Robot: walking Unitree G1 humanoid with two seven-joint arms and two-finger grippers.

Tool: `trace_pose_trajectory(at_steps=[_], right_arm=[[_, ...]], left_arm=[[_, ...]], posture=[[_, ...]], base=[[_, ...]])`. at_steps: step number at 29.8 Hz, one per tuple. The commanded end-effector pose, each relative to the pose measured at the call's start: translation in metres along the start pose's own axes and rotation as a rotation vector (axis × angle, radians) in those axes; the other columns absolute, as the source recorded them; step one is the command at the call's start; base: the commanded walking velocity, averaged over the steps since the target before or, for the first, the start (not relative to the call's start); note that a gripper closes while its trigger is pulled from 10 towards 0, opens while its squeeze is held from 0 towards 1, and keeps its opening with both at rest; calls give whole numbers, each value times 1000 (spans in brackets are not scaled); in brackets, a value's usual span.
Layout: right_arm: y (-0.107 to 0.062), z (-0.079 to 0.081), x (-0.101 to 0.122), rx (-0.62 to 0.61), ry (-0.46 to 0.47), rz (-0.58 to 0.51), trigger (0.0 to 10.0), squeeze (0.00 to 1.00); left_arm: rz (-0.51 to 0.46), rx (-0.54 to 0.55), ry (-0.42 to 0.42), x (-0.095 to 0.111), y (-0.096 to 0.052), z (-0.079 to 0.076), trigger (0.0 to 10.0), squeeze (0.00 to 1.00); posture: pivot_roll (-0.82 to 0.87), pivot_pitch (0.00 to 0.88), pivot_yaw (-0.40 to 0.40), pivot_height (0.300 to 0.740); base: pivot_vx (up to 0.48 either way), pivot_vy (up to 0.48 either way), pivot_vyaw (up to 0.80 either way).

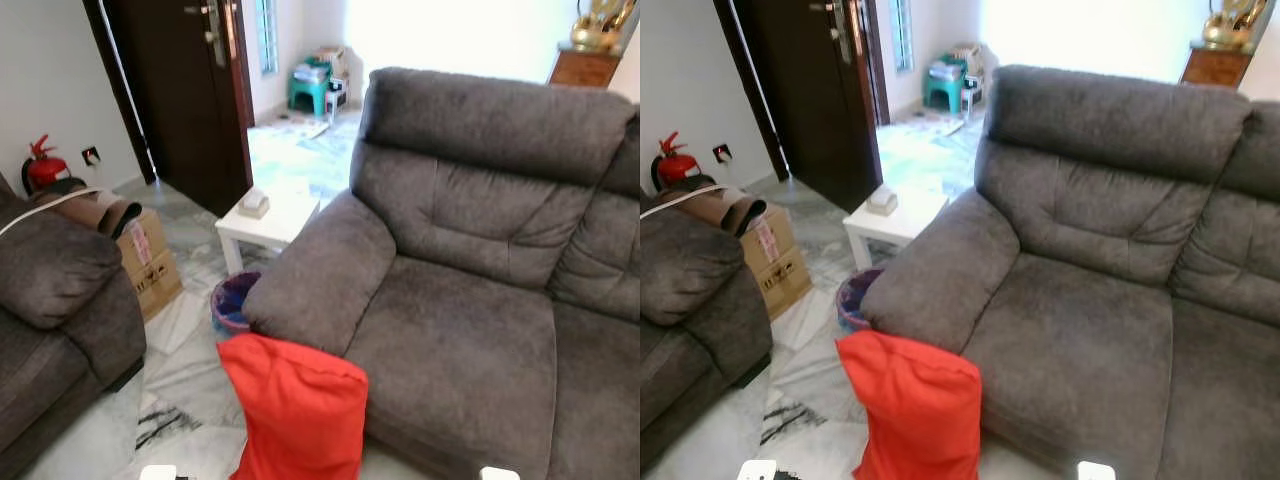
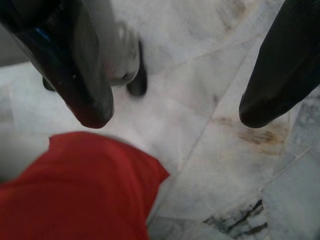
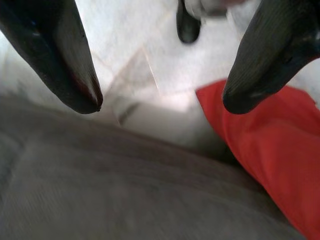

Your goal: Move the pillow to the sofa from floor

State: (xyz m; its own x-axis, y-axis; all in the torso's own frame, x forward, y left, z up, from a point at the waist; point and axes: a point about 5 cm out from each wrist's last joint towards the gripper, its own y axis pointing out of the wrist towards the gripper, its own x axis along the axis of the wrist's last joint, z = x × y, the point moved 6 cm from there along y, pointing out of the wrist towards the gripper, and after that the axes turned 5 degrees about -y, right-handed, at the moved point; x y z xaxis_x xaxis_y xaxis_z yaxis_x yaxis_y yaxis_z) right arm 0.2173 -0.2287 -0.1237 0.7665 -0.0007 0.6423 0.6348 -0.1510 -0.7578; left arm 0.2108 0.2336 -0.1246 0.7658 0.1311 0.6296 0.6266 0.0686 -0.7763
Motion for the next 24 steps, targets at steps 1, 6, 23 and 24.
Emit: trace_pose_trajectory(at_steps=[1,6,23,24], right_arm=[[0,11,0,21,14,0,10000,0],[0,10,0,18,13,0,10000,0],[2,17,43,73,6,-185,10000,0],[1,18,47,79,5,-203,10000,0]], left_arm=[[15,24,-2,-6,-3,10,10000,0],[16,22,0,-6,-3,9,10000,0],[-254,-44,70,65,3,-17,10000,0],[-275,-49,83,71,2,-19,10000,0]], posture=[[-24,16,0,740],[-23,11,2,740],[-21,0,19,740],[-21,0,19,740]], base=[[304,0,0],[302,0,0],[158,0,0],[0,0,0]])
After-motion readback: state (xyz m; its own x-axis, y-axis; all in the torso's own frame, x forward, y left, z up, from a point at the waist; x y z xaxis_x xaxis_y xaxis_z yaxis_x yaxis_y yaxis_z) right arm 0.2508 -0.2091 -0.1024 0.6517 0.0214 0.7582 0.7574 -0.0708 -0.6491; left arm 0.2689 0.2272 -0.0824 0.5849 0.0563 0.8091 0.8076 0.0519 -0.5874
